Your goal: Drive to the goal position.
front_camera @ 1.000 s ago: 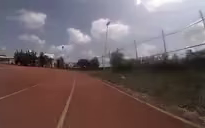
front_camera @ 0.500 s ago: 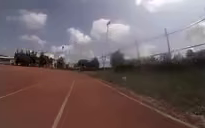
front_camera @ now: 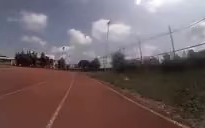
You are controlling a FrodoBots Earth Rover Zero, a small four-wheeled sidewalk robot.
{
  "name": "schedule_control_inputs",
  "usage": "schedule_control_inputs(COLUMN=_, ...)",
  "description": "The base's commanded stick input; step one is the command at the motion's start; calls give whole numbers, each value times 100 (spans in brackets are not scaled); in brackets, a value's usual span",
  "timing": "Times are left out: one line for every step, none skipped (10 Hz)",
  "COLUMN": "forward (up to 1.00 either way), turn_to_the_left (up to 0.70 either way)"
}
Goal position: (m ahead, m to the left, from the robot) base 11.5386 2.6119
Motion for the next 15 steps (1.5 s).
schedule_control_inputs(forward=70, turn_to_the_left=0)
schedule_control_inputs(forward=70, turn_to_the_left=0)
schedule_control_inputs(forward=70, turn_to_the_left=0)
schedule_control_inputs(forward=70, turn_to_the_left=0)
schedule_control_inputs(forward=70, turn_to_the_left=0)
schedule_control_inputs(forward=70, turn_to_the_left=0)
schedule_control_inputs(forward=70, turn_to_the_left=0)
schedule_control_inputs(forward=70, turn_to_the_left=0)
schedule_control_inputs(forward=70, turn_to_the_left=0)
schedule_control_inputs(forward=70, turn_to_the_left=0)
schedule_control_inputs(forward=70, turn_to_the_left=0)
schedule_control_inputs(forward=70, turn_to_the_left=0)
schedule_control_inputs(forward=70, turn_to_the_left=0)
schedule_control_inputs(forward=70, turn_to_the_left=0)
schedule_control_inputs(forward=70, turn_to_the_left=0)
